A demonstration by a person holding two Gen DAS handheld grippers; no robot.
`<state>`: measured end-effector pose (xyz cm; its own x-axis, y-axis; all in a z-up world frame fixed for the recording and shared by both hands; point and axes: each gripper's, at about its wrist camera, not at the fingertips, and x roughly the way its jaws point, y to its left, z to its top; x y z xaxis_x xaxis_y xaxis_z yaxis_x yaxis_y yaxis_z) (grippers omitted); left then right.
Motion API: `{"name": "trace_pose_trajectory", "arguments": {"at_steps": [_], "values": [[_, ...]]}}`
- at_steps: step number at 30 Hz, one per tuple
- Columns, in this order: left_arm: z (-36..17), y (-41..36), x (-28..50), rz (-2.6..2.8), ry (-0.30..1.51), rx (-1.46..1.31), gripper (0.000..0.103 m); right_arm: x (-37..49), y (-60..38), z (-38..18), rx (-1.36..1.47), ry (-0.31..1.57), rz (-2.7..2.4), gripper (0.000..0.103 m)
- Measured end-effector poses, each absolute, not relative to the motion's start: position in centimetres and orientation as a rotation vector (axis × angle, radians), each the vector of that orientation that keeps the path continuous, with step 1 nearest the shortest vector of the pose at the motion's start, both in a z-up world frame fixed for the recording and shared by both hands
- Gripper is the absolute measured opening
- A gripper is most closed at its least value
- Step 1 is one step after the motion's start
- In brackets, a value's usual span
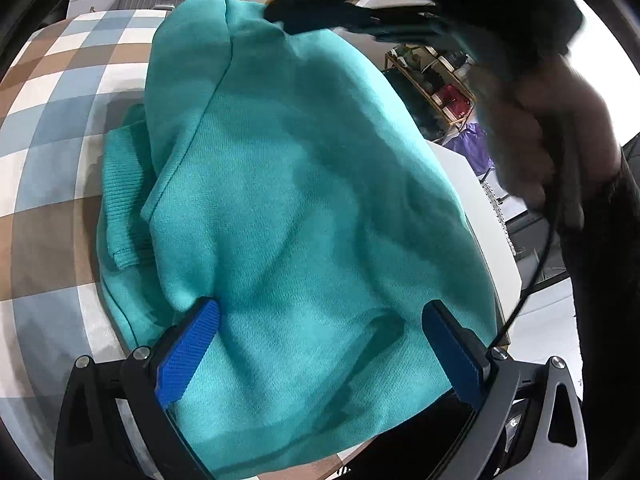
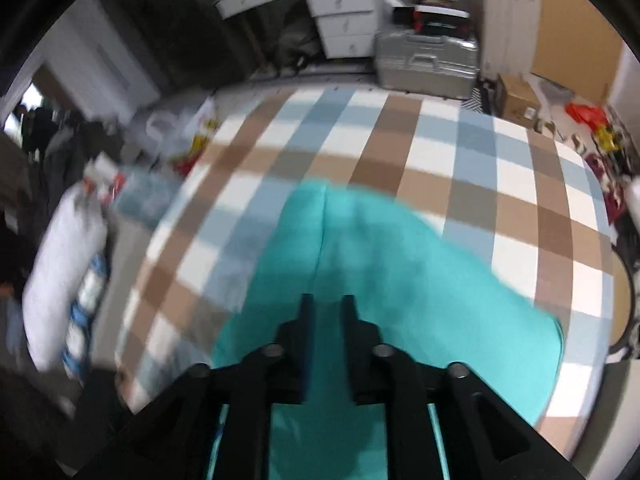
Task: Fold large clothes
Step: 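Press the folded teal hoodie down with the left gripper, then grasp the teal hoodie bundle with both grippers from opposite sides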
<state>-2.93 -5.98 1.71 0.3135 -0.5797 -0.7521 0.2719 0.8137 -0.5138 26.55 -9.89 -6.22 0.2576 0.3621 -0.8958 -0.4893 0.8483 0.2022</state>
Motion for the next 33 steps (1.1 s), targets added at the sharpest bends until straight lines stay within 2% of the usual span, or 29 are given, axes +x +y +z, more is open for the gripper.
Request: {"name": "trace_pose_trajectory", "arguments": {"at_steps": [3, 6, 7, 9, 11, 15, 19, 21, 24, 29, 33], "values": [[2.0, -5.0, -3.4, -0.576, 1.121, -0.323, 0.098, 29.0, -8.8, -7.8, -0.124, 1.206, 0.523, 0.016], [1.8, -4.2, -2.5, -0.578, 1.116, -0.312, 0.098, 30.7, -7.8, -12.3, -0.185, 1.302, 0.434, 0.013], [1.8, -4.2, -2.5, -0.576, 1.115, -0.307, 0.098, 30.9, -7.7, -14.0, -0.201, 1.342, 0.407, 0.009], [1.1, -4.2, -2.6, -0.581, 1.121, -0.314, 0.098, 30.5, -7.0, -15.5, -0.282, 1.309, 0.379, 0.007], [1.2, -4.2, -2.6, -0.588, 1.125, -0.323, 0.098, 30.1, -6.6, -14.7, -0.306, 1.3, 0.388, 0.01], [1.2, -3.8, -2.5, -0.59, 1.129, -0.325, 0.098, 28.4, -10.1, -9.5, -0.12, 1.254, 0.495, 0.01], [1.4, -3.7, -2.4, -0.583, 1.128, -0.323, 0.098, 24.6, -15.7, -4.3, -0.116, 1.169, 0.492, 0.023], [1.4, -3.6, -2.5, -0.578, 1.128, -0.324, 0.098, 22.5, -18.1, -3.1, -0.126, 1.181, 0.492, 0.023], [1.5, -3.4, -2.5, -0.572, 1.126, -0.337, 0.098, 19.9, -20.7, -3.4, -0.107, 1.224, 0.51, 0.023], [1.1, -3.1, -2.4, -0.569, 1.125, -0.347, 0.098, 14.5, -25.0, -7.1, 0.23, 1.33, 0.682, 0.023], [0.9, -3.1, -2.5, -0.568, 1.124, -0.328, 0.098, 12.2, -27.2, -9.1, 0.321, 1.298, 0.684, 0.016]]}}
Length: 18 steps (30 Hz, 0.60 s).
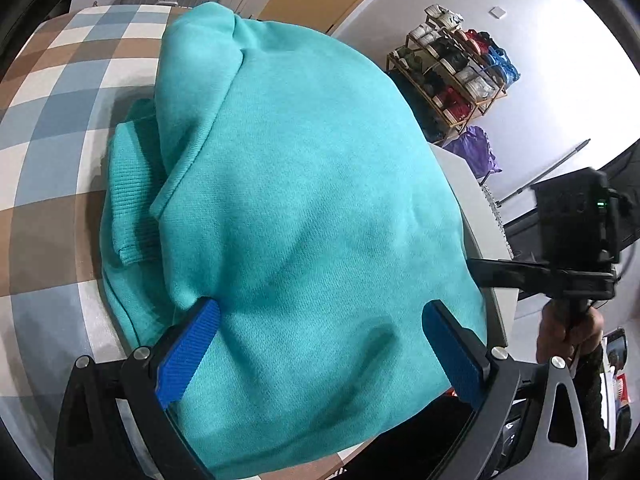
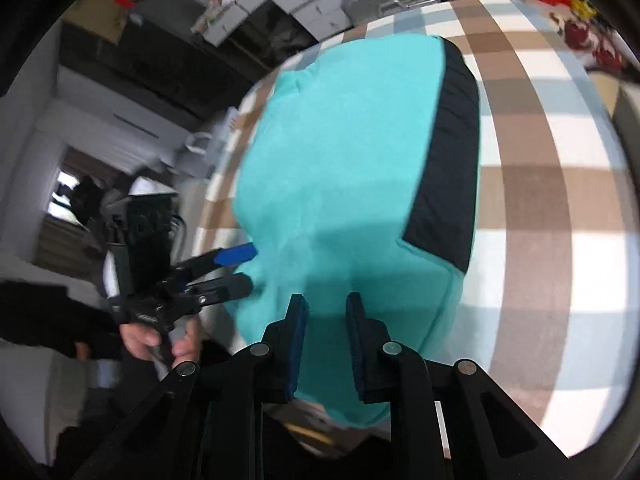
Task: Fold large clothes
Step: 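Grasp the teal hoodie bundle with both grippers from opposite sides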
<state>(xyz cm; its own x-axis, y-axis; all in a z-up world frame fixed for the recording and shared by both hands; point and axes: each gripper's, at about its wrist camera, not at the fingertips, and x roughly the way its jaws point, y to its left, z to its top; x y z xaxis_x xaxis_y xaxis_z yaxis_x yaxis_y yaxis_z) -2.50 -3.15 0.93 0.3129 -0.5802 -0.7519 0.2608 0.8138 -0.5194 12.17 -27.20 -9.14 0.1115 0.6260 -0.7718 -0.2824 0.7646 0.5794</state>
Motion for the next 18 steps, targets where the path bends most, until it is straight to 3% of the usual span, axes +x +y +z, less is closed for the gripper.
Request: {"name": "trace_pose_trajectory", "arguments": {"at_steps": [2, 7, 11, 14, 18], "values": [[0.8, -3.2, -2.5, -0.558, 1.127, -0.327, 0.098, 12.5, -28.0, -10.7, 0.389, 1.301, 0.664, 0.0], [0.7, -3.1, -2.4, -0.55, 1.126, -0.332, 0.098, 12.9, -27.7, -12.9, 0.432, 1.27, 0.669, 0.0], [0.7, -2.9, -2.4, -0.562, 1.127, -0.341, 0.098, 11.4, -26.7, -10.3, 0.303, 1.208, 0.635, 0.0], [0.7, -2.9, -2.4, -0.564, 1.126, -0.34, 0.098, 9.1, -26.0, -7.7, 0.227, 1.137, 0.696, 0.006], [0.6, -2.7, -2.4, -0.557, 1.125, -0.332, 0.098, 7.5, -25.5, -9.6, 0.213, 1.216, 0.677, 0.004]]}}
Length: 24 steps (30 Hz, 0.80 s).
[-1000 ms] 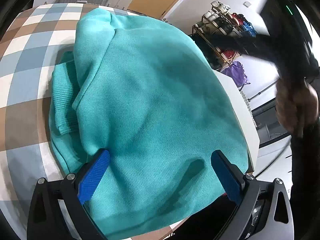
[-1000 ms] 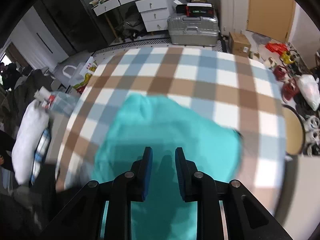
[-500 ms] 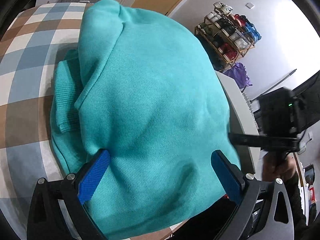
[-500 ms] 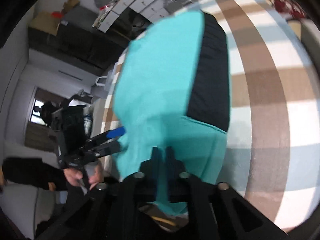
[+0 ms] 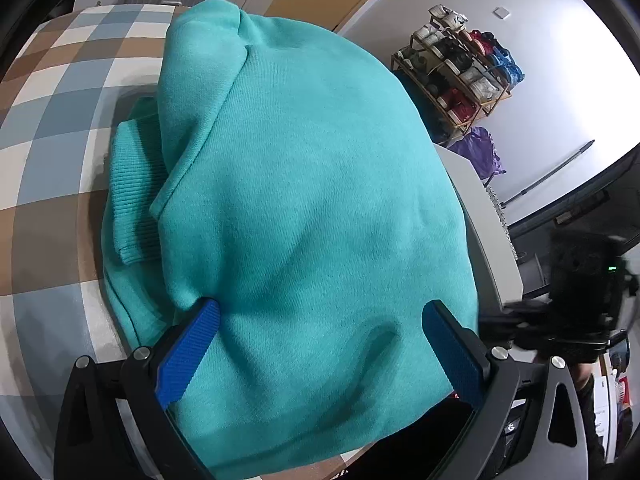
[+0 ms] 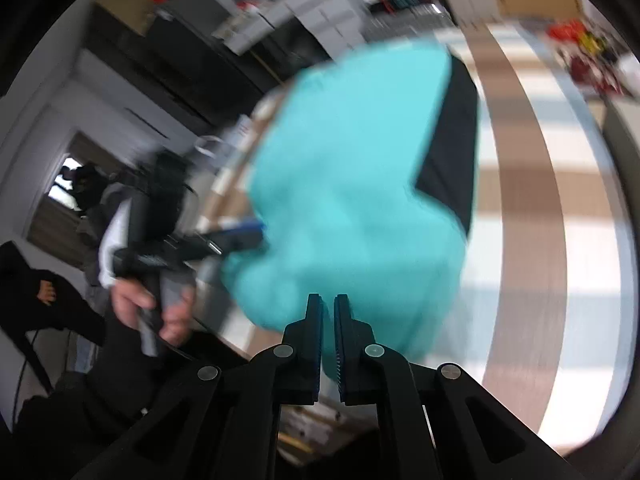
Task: Fold large clothes
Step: 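Grasp the teal hoodie bundle with both grippers from opposite sides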
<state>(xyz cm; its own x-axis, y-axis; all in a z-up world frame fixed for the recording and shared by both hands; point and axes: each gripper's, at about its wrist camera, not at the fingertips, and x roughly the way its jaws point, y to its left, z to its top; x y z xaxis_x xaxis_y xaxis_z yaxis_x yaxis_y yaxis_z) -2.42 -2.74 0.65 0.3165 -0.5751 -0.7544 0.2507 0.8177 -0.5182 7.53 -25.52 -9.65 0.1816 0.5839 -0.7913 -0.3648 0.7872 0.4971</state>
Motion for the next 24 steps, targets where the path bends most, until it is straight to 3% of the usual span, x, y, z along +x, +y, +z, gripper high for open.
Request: {"name": "trace_pose_trajectory", "arguments": {"at_steps": [5, 9, 14, 15, 16, 17, 19, 24], "values": [[0.8, -2.9, -2.5, -0.542, 1.124, -0.336, 0.098, 8.4, -25.6, -13.1, 0.327, 1.278, 0.649, 0.0], [1.9, -1.5, -1.9, -0.607, 1.152, -0.409, 0.098, 7.4, -23.9, -12.2, 0.231, 1.214, 0.59, 0.0], [3.9, 5.6, -1.7, -0.531, 1.029, -0.621, 0.099, 6.4, -24.6, -10.5, 0.25, 1.139, 0.587, 0.003], [3.6, 7.0, -1.5, -0.494, 1.019, -0.662, 0.099, 6.3, -25.2, -10.0, 0.28, 1.115, 0.601, 0.006], [3.3, 7.7, -1.3, -0.47, 1.019, -0.684, 0.099, 6.2, -25.8, -9.5, 0.318, 1.084, 0.618, 0.02], [2.7, 8.4, -0.9, -0.444, 1.037, -0.706, 0.099, 6.2, -26.6, -8.9, 0.357, 1.046, 0.623, 0.045], [1.1, 8.7, 0.2, -0.429, 1.092, -0.738, 0.099, 6.5, -28.1, -7.9, 0.41, 0.962, 0.577, 0.072], [-2.2, 5.3, 2.9, -0.477, 1.243, -0.696, 0.099, 10.0, -30.3, -8.9, 0.456, 1.002, 0.532, 0.076]]}}
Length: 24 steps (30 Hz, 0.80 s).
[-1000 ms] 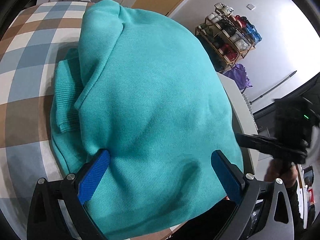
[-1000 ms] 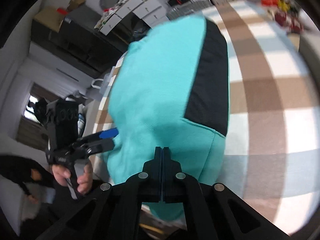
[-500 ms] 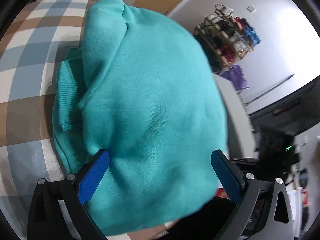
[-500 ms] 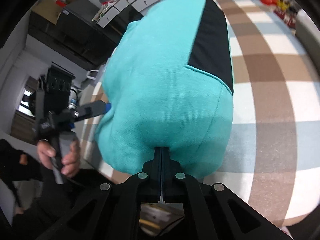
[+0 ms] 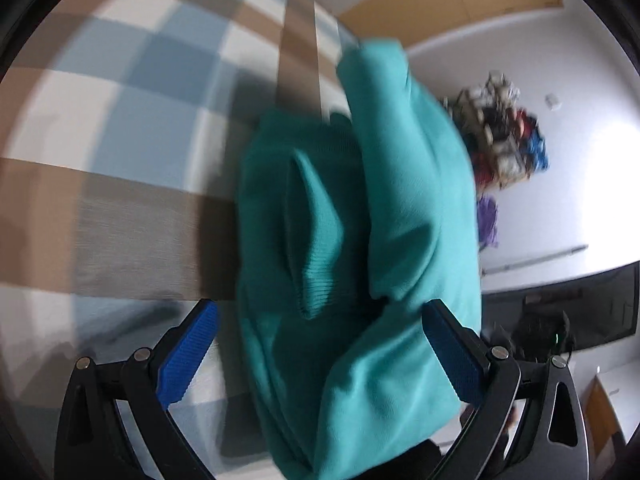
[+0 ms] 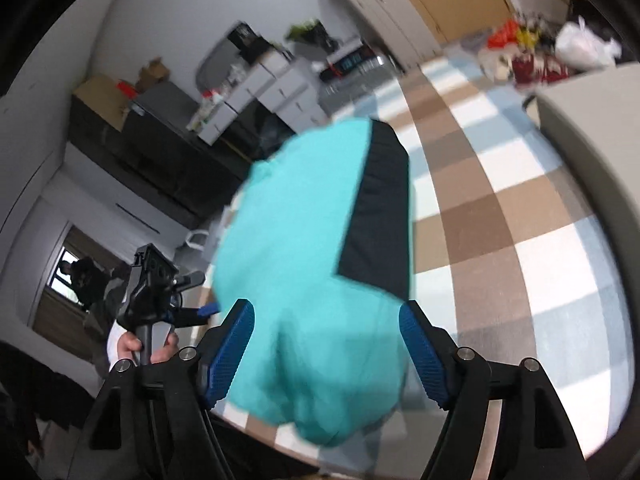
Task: Fold large clothes
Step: 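Grasp the teal hoodie bundle with both grippers from opposite sides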
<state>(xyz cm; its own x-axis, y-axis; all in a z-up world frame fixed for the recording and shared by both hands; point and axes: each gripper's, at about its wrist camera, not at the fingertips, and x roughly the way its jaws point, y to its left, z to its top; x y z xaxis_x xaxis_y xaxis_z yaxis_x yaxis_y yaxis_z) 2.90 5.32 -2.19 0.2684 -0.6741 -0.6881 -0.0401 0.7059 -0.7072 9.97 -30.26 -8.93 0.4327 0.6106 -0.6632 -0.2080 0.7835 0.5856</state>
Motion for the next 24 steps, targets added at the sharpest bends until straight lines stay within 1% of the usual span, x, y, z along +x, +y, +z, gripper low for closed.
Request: {"name": "trace_pose_trajectory", "arguments": {"at_steps": [3, 4, 5, 6, 7, 8, 10, 13, 15, 17, 18, 22, 24], "values": [[-3.1, 4.0, 3.9, -0.529, 1.272, -0.744, 0.099, 13.0, -30.3, -11.2, 0.472, 1.08, 0.512, 0.076], [-3.1, 3.8, 4.2, -0.54, 1.275, -0.747, 0.099, 13.4, -30.7, -12.0, 0.506, 1.104, 0.524, 0.077], [-3.3, 3.4, 4.4, -0.559, 1.284, -0.744, 0.099, 13.9, -31.2, -12.8, 0.569, 1.116, 0.555, 0.08], [-3.4, 2.8, 4.7, -0.581, 1.294, -0.73, 0.099, 14.5, -31.4, -13.4, 0.617, 1.127, 0.581, 0.081], [-3.4, 2.4, 4.8, -0.595, 1.298, -0.717, 0.099, 14.9, -31.4, -13.8, 0.644, 1.135, 0.595, 0.089], [-3.4, 1.7, 5.0, -0.61, 1.302, -0.69, 0.099, 15.3, -31.2, -14.0, 0.646, 1.143, 0.598, 0.094], [-3.5, 0.5, 5.3, -0.632, 1.309, -0.645, 0.099, 15.9, -30.6, -14.5, 0.657, 1.179, 0.639, 0.096], [-3.0, -1.1, 5.3, -0.636, 1.304, -0.526, 0.099, 15.9, -29.6, -14.3, 0.6, 1.166, 0.647, 0.096], [-2.6, -2.0, 4.9, -0.631, 1.299, -0.451, 0.096, 15.5, -29.4, -14.1, 0.572, 1.156, 0.647, 0.094], [-2.3, -1.9, 4.7, -0.646, 1.307, -0.431, 0.088, 15.1, -29.5, -13.6, 0.539, 1.151, 0.648, 0.086], [-2.2, -2.0, 4.3, -0.664, 1.314, -0.413, 0.087, 14.6, -29.7, -13.2, 0.522, 1.153, 0.642, 0.085], [-2.4, -2.8, 3.3, -0.671, 1.317, -0.338, 0.087, 12.9, -30.2, -12.7, 0.477, 1.164, 0.671, 0.084], [-2.2, -3.7, 3.7, -0.652, 1.3, -0.31, 0.09, 12.1, -30.7, -12.9, 0.491, 1.168, 0.682, 0.084]]}}
